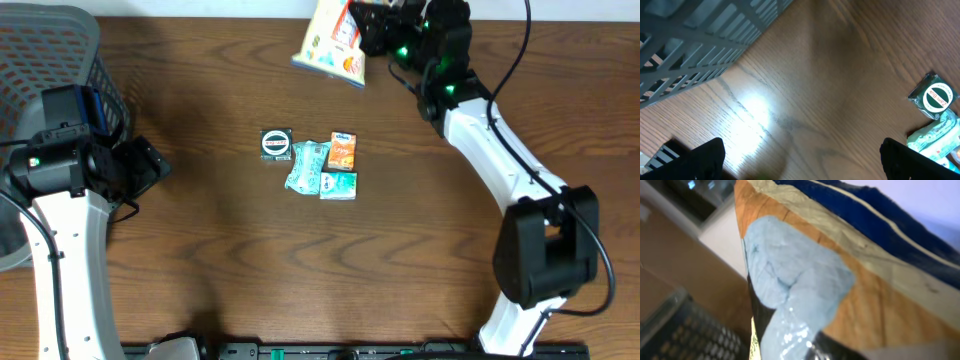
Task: Scan the item barcode
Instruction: 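Lift the snack bag up toward the scanner with the right gripper, then carry the snack bag to the far right and drop it on the table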
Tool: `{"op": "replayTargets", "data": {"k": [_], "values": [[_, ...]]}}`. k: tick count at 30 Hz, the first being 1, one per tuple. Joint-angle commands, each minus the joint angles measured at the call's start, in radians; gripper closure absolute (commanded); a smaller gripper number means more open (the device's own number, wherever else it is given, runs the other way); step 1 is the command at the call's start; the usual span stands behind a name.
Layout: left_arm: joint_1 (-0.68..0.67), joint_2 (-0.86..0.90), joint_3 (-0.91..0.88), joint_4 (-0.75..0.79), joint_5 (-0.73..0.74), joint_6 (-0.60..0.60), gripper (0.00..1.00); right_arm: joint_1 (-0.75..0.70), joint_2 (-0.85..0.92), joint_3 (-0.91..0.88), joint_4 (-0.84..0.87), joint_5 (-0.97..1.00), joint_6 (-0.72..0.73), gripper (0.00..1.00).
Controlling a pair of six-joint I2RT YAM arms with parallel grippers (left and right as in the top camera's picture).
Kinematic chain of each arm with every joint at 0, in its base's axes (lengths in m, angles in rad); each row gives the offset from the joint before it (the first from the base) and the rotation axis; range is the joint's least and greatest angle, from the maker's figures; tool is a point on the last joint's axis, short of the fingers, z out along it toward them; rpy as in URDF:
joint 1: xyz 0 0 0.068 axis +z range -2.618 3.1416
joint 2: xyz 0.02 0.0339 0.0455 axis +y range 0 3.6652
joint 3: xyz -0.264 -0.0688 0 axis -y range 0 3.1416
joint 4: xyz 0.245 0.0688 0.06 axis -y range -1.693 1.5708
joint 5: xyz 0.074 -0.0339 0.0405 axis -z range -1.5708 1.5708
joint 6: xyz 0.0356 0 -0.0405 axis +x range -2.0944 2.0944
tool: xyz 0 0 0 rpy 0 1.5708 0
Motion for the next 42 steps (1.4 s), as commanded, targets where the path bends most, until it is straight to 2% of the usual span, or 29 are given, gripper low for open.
{"op": "replayTargets", "data": {"k": [1,8,13,19,24,31,42], "values": [[0.003,-0.004,-0.002,-0.005,-0.016,-0.006,0.02,0.003,0.107,0.086,0.010,0.077,0.072,0.99],[0.003,-0.004,-0.002,-0.005,-0.016,-0.006,0.02,0.003,0.320,0.297,0.031,0.112,0.116,0.99],[0.003,-0.004,-0.002,-0.005,-0.016,-0.006,0.02,0.002,0.383,0.326,0.085,0.207,0.093,0.99],[0.003,-0.004,-0.002,-0.005,-0.016,-0.006,0.03,-0.016,0.387,0.326,0.067,0.257,0.094,0.99],[0.003,-0.004,-0.002,-0.005,-0.016,-0.006,0.03,-0.028,0.387,0.326,0.051,0.239,0.085,0.99],[0.003,-0.004,-0.002,-0.005,-0.016,-0.006,0.02,-0.031,0.387,0.326,0.031,0.239,-0.021,0.99],[0.003,-0.004,-0.002,-0.005,-0.016,-0.006,0.02,-0.070,0.377,0.327,0.069,0.167,-0.023,0.99]]}}
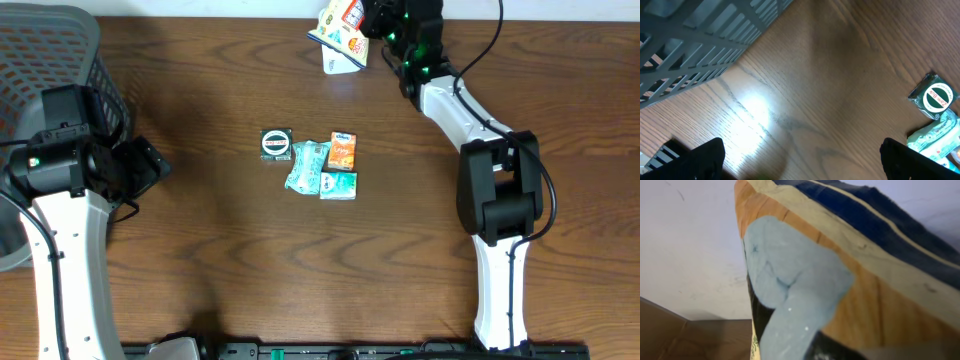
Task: Scan the item barcode
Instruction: 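Carry the snack bag to the far right and drop it on the table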
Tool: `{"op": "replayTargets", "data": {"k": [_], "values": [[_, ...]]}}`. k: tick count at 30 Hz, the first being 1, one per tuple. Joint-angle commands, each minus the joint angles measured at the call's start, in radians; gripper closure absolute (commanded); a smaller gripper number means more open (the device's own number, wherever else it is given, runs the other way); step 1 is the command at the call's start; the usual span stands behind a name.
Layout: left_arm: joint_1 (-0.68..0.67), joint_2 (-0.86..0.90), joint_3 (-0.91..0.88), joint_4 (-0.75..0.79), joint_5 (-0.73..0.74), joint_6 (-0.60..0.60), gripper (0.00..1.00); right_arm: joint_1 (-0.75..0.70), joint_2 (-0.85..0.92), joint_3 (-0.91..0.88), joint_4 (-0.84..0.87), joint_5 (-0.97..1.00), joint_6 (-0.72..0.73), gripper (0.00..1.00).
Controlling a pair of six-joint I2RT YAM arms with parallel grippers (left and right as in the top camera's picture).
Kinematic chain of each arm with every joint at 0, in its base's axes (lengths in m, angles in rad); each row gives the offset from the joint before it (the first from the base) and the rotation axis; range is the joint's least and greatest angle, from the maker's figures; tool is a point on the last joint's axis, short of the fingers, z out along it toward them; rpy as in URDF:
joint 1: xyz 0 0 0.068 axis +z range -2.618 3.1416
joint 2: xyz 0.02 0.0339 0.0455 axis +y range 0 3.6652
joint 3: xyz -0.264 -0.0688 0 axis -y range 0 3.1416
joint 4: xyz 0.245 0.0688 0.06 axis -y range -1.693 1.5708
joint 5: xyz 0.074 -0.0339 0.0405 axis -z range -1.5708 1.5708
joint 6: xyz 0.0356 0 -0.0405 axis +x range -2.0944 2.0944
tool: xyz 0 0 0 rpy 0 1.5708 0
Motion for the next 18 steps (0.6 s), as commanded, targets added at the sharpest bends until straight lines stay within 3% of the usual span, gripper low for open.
{"op": "replayTargets", "data": {"k": [1,5,18], "values": [[0.003,-0.004,-0.002,-0.005,-0.016,-0.006,0.02,-0.035,-0.042,0.032,-0.003,-0.019,-0.017,0.99],[0.003,-0.004,-0.002,-0.005,-0.016,-0.006,0.02,-0.083,-0.094,0.032,-0.082,-0.023,-0.017,0.99],[0.003,-0.004,-0.002,-0.005,-0.016,-0.006,0.02,-0.390,-0.334,0.032,-0.592,-0.023,-0.020,0.99]]}}
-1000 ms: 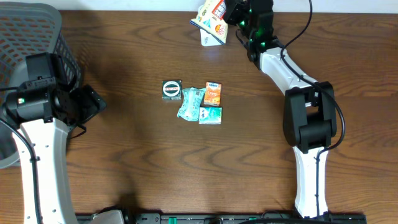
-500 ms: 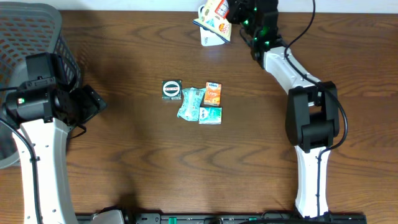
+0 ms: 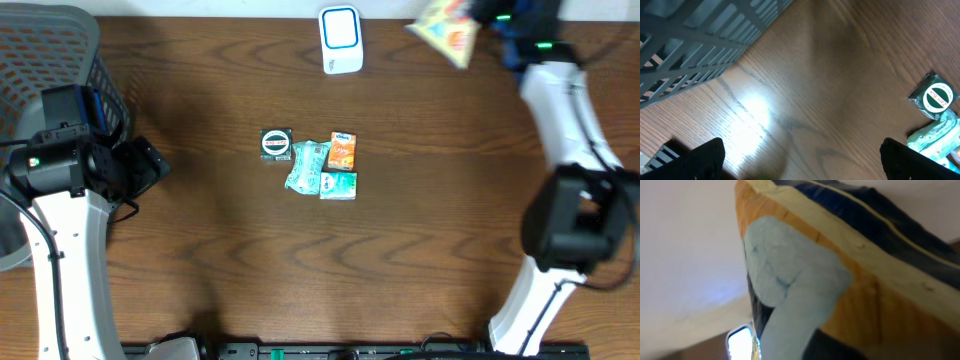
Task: Scan the item barcode
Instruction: 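Carry the snack bag to the far right and drop it on the table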
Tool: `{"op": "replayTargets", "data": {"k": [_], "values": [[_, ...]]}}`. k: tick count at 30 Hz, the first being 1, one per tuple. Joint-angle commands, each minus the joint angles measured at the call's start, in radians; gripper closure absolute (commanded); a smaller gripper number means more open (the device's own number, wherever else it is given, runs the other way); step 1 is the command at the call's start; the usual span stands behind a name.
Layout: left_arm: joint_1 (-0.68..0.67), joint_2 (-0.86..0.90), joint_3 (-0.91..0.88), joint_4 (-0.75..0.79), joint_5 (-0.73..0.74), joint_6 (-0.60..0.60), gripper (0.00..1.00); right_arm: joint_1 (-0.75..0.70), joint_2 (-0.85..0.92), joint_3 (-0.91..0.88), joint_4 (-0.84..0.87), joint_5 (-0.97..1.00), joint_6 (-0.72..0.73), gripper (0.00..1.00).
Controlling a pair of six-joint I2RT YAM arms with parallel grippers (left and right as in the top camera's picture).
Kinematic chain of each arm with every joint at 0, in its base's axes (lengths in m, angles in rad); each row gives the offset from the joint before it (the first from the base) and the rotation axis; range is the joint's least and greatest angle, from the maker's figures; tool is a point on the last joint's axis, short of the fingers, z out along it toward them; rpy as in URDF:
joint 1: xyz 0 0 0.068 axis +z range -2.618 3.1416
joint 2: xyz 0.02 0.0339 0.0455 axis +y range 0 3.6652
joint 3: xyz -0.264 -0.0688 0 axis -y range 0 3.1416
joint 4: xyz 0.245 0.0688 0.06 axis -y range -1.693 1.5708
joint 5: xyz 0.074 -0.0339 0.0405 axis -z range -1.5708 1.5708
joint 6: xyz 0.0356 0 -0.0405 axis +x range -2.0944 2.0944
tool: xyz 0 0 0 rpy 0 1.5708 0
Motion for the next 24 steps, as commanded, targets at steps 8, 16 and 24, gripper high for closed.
{"op": "replayTargets", "data": {"k": [8,16,24], "values": [[0.003,-0.004,-0.002,-0.004,-0.016,-0.006,0.03,-0.251,-0.035,0.026,-0.259,0.055,0.127,0.99],[0.003,-0.004,-0.002,-0.004,-0.016,-0.006,0.02,-0.352,0.057,0.015,-0.253,0.103,0.143,0.99],[0.003,-0.004,-0.002,-0.004,-0.016,-0.006,0.02,-0.407,0.116,0.015,-0.264,0.177,0.117,0.99]]}}
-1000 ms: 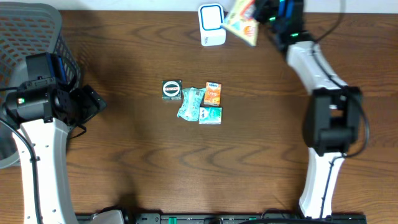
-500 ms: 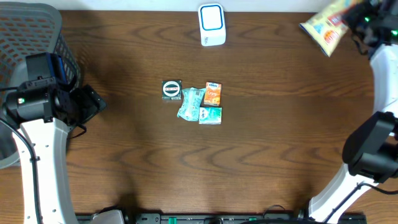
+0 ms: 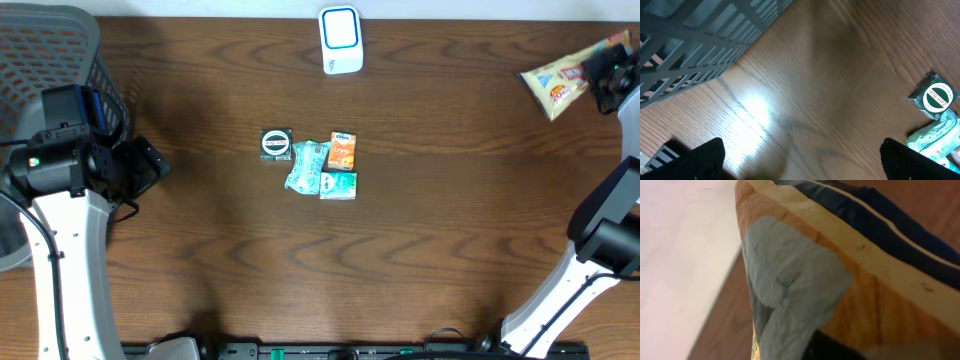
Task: Scan the item barcode
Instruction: 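Carry the snack bag to the far right and drop it on the table, then move the right gripper back over the green Kleenex pack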
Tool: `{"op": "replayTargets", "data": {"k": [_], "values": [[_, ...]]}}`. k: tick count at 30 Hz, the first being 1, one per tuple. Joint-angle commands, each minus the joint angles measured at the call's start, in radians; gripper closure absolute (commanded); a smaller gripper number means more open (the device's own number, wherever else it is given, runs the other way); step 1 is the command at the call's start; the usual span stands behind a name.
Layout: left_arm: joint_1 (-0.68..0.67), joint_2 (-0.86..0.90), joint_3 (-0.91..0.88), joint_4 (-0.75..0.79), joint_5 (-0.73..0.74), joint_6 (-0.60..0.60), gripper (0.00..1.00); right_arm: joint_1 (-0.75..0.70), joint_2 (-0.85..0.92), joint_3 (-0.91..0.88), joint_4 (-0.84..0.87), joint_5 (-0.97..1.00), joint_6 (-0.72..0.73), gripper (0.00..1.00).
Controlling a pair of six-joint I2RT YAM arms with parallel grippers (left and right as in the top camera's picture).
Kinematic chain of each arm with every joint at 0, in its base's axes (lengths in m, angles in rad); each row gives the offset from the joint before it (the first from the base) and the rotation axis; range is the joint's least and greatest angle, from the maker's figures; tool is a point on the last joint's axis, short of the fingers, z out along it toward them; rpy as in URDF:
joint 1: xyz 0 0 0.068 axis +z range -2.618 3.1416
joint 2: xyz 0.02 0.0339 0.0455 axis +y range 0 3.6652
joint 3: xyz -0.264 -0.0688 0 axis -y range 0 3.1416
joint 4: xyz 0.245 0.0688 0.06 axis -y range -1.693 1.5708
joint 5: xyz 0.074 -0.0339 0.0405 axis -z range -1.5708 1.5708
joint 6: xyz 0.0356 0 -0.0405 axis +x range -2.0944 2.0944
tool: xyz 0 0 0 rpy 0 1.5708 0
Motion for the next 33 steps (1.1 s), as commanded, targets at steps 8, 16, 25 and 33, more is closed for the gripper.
{"op": "replayTargets", "data": {"k": [8,16,25,33], "values": [[0.003,-0.004,-0.002,-0.005,-0.016,-0.006,0.02,-0.120,-0.050,-0.001,-0.067,0.069,-0.106,0.99],[0.003,-0.004,-0.002,-0.005,-0.016,-0.006,0.02,-0.214,-0.064,-0.001,-0.171,0.043,-0.185,0.75],[0.003,-0.004,-0.002,-0.005,-0.016,-0.006,0.03,-0.228,-0.148,0.000,-0.243,0.012,-0.319,0.45],[0.003,-0.004,-0.002,-0.005,-0.016,-0.006,0.02,-0.200,-0.353,0.000,-0.246,-0.347,-0.319,0.47]]}}
